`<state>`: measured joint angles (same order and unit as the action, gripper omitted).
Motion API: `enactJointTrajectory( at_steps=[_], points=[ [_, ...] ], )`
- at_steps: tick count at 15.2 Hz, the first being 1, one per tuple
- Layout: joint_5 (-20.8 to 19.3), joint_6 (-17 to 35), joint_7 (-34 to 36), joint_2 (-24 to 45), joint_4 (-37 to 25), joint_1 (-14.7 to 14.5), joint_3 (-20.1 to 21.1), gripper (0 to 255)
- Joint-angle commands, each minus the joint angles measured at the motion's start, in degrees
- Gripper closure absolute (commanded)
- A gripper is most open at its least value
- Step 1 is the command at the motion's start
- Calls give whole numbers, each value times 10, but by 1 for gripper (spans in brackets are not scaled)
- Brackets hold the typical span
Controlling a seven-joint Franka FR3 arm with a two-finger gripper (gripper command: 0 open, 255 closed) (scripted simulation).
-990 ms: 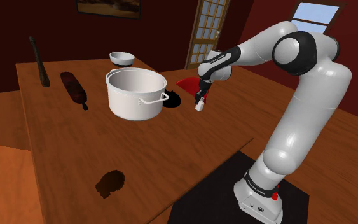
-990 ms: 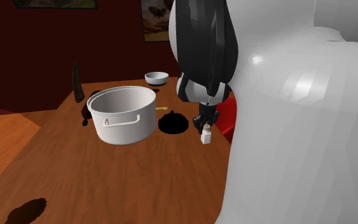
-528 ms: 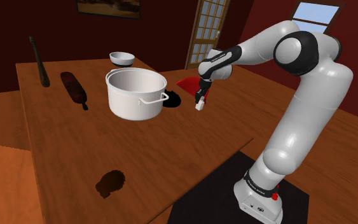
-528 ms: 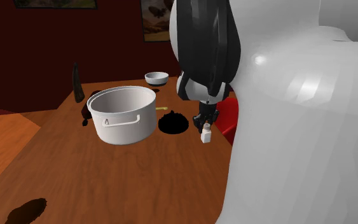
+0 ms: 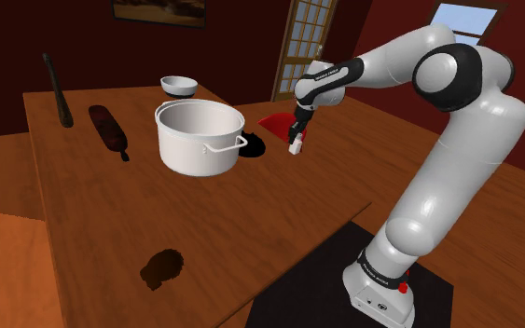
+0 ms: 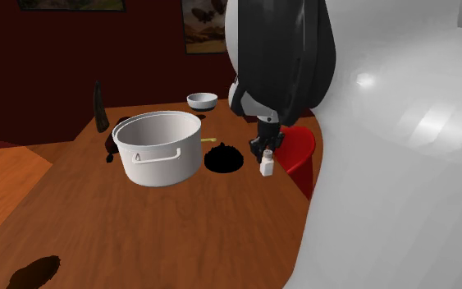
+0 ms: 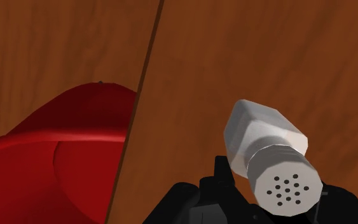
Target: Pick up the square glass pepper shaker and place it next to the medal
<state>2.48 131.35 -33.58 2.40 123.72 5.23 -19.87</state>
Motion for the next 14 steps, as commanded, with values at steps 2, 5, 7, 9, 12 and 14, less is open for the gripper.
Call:
enactJointTrajectory(
  at_steps=[2, 5, 7, 9, 12, 14],
  points=[
    [-6, -23, 4, -11, -13, 0, 0, 255],
    [-11, -45, 7, -21, -25, -1, 0, 255],
    [-14, -60, 10, -27, -34, -1, 0, 255],
    [-16, -75, 12, -33, -44, -1, 0, 255],
    [-20, -97, 14, -41, -59, -1, 1, 255],
    [-21, -112, 16, -45, -70, -2, 1, 255]
  ],
)
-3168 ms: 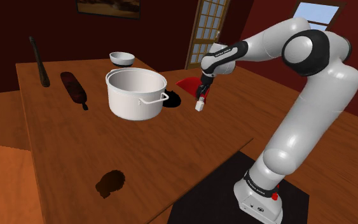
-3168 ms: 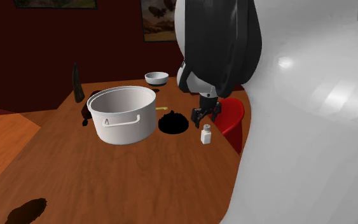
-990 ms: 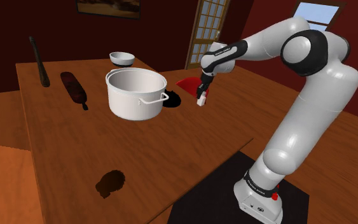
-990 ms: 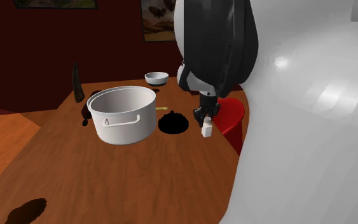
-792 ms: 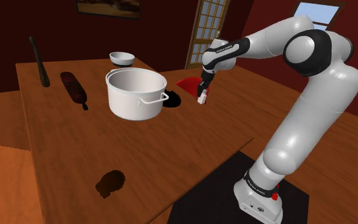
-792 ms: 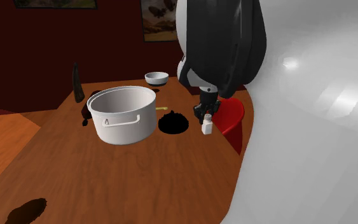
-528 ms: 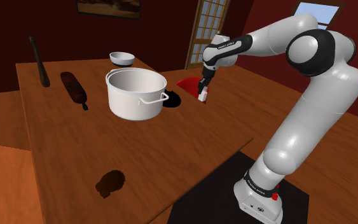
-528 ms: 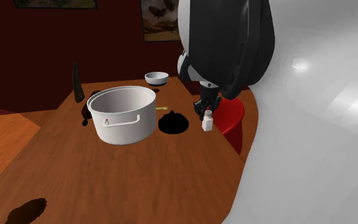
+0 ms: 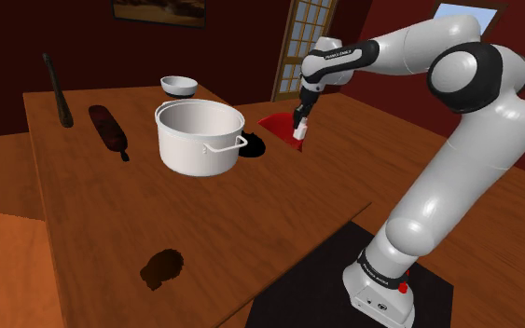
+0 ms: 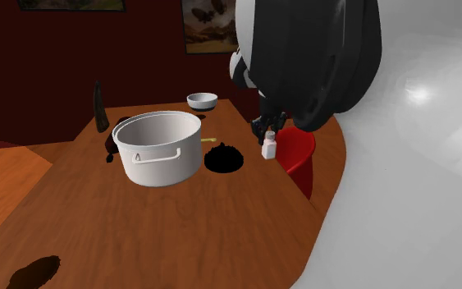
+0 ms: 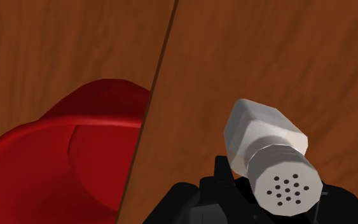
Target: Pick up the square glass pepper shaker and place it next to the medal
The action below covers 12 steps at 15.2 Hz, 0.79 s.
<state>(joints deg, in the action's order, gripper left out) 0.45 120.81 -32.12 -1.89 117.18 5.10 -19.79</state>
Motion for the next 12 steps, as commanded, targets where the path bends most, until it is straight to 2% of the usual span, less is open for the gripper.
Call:
enactJointTrajectory(
  at_steps=[1, 8, 12],
  points=[
    [-2, -15, 2, -5, -10, 0, 1, 255],
    [-6, -62, 6, -15, -47, -1, 2, 255],
    [-22, -56, 67, -54, -5, -25, 33, 255]
  ],
)
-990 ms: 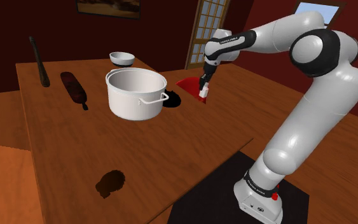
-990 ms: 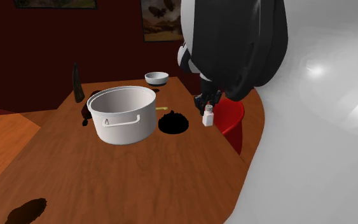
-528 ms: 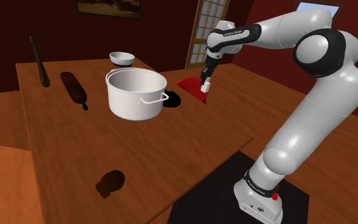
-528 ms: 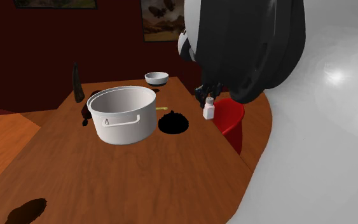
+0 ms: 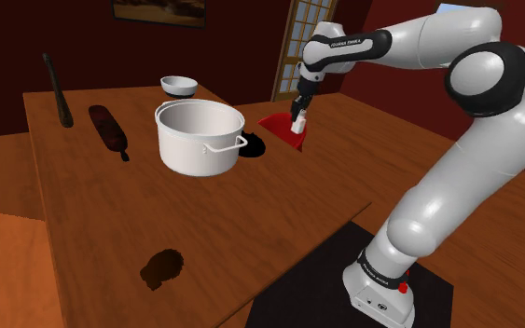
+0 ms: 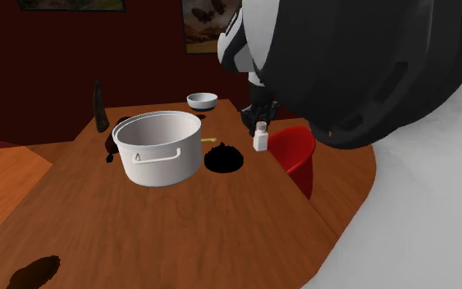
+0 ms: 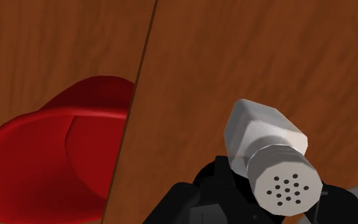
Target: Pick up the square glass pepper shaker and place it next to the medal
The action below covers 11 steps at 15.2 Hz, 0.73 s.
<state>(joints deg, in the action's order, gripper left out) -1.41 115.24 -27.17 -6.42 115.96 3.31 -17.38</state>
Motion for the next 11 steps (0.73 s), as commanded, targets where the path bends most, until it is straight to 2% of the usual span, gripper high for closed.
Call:
enactJointTrajectory(
  at_steps=[1, 11],
  points=[
    [-6, 0, 33, -16, 17, -12, 17, 255],
    [-14, 2, 180, -66, 71, -68, 106, 255]
  ],
)
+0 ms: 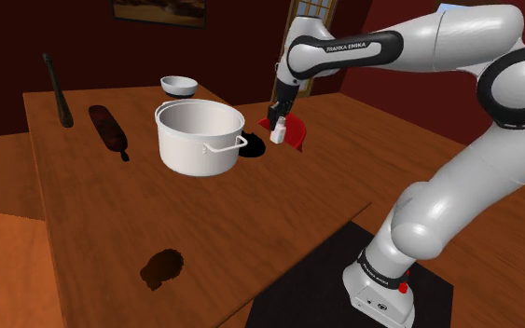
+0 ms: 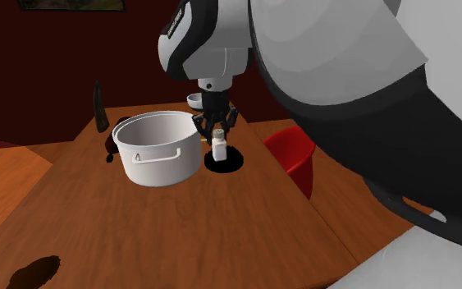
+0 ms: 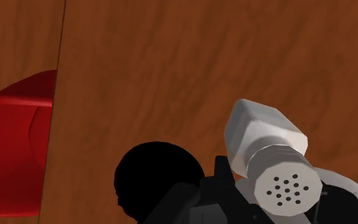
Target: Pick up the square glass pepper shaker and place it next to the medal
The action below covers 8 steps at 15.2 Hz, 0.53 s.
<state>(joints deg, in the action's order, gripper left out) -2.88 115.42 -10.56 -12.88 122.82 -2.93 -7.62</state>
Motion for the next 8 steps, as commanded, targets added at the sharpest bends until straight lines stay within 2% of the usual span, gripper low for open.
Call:
enactJointTrajectory(
  at_steps=[1, 8],
  points=[
    [1, 0, 29, -3, 4, -11, 17, 255],
    [7, -4, 128, 2, -1, -51, 80, 255]
  ],
)
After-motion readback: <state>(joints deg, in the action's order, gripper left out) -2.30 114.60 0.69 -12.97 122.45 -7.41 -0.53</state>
